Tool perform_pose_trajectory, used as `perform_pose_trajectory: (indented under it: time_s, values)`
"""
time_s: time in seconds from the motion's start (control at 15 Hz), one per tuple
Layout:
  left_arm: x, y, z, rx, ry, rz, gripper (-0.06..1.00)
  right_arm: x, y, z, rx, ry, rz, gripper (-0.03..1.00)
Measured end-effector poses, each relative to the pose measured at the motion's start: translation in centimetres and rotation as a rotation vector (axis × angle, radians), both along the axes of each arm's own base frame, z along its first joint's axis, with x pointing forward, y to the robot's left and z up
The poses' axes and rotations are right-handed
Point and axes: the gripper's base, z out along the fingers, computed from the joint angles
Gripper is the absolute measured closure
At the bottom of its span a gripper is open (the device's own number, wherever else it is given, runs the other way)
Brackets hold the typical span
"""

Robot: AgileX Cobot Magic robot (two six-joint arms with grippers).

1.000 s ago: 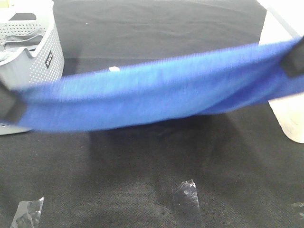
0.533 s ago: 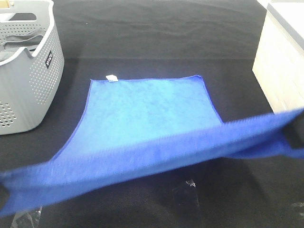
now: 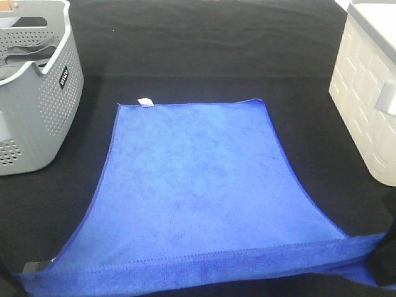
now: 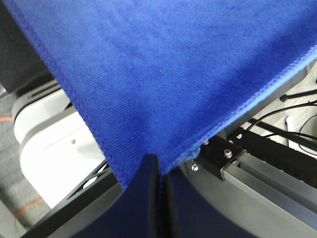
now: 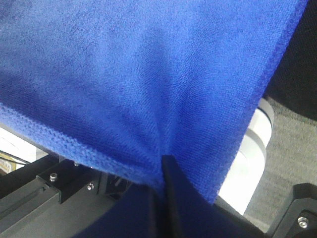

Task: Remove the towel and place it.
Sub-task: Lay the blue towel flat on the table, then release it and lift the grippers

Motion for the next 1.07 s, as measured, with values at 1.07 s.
perform_pose_trajectory:
  time_s: [1.07]
  values:
    - [1.2, -4.3, -7.9, 0.222, 0.346, -0.223, 0.94, 1.8, 0.9, -10.3, -0.054, 0.478, 0.161, 0.94]
